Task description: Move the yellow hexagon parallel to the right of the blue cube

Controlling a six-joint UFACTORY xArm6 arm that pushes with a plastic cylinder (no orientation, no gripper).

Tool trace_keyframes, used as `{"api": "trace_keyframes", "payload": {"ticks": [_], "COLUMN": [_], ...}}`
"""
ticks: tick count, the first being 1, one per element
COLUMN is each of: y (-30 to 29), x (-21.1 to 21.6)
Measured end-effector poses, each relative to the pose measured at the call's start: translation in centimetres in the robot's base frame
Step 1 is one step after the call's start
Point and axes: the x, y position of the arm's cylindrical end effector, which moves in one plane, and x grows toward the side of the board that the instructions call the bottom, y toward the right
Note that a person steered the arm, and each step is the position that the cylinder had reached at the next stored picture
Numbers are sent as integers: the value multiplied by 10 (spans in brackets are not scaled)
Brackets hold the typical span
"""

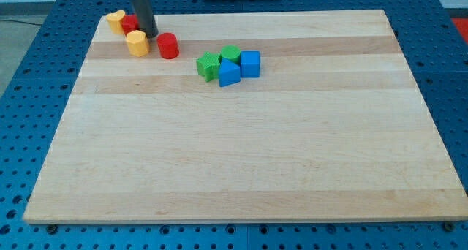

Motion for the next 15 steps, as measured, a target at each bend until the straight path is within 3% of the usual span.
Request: {"api": "trace_keyframes", "payload": {"ticks": [2,3,5,7,9,10,11,15], "y": [91,97,86,-13,-131,-131,-121,-12], "x": [1,27,72,109,94,60,35,35]}}
